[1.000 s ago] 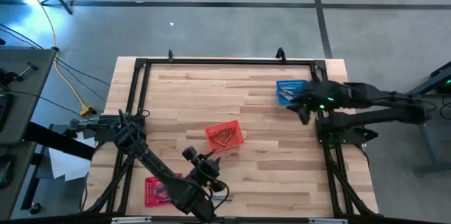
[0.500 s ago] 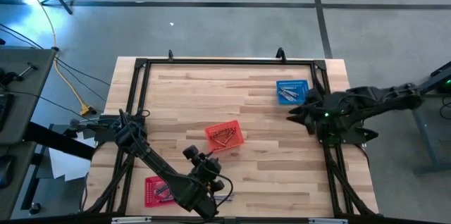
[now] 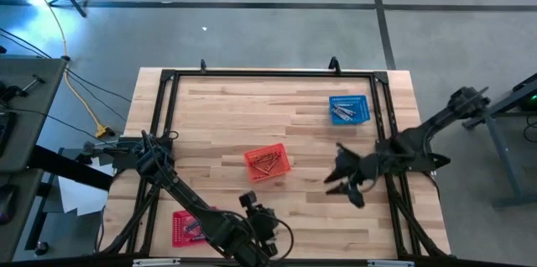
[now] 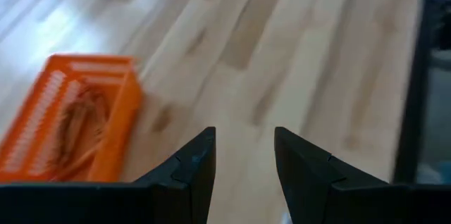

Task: Sort crayons
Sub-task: Put the gray crayon into the blue bin

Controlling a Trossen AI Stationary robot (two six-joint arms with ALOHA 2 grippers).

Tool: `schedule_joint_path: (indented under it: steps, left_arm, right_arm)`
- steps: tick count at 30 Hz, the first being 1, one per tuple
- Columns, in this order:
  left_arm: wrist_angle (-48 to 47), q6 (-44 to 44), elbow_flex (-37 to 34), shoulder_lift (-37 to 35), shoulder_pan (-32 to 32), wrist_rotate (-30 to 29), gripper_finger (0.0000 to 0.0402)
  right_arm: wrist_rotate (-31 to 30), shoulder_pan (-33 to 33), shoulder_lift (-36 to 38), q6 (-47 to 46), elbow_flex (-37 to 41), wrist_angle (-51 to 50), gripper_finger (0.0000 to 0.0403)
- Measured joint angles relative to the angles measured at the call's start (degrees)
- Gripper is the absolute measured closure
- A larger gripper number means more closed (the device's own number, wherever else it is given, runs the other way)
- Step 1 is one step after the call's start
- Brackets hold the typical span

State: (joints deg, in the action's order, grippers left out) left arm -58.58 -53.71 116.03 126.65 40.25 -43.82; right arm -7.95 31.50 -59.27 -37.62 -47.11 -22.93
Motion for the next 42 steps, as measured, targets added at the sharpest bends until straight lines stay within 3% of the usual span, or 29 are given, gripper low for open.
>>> schedule_joint_path:
  steps: [5, 14, 18, 26, 42]
  left_arm:
    - [3.1, 4.3, 0.0, 0.0, 0.6, 3.1, 0.0268]
    - [10.6, 2.9, 0.1, 2.5, 0.4, 14.3, 0.0268]
    - [9.5, 2.9, 0.1, 5.3, 0.5, 20.7, 0.0268]
    - [7.2, 3.1, 0.0, 9.2, 0.2, 26.3, 0.0268]
    - [5.3, 6.9, 0.0, 9.9, -1.4, 22.9, 0.0268]
  right_arm:
    - [-0.6, 5.1, -4.4, -2.8, 0.0, 1.0, 0.0234]
    - [-2.5, 10.3, -14.3, -7.1, 0.0, 1.6, 0.0234]
    - [-2.3, 11.5, -16.2, -7.4, 0.0, 2.9, 0.0234]
    - [-3.2, 12.4, -16.9, -7.2, 0.0, 6.2, 0.0234]
    - [-2.8, 12.4, -16.9, -6.9, 0.0, 7.6, 0.0234]
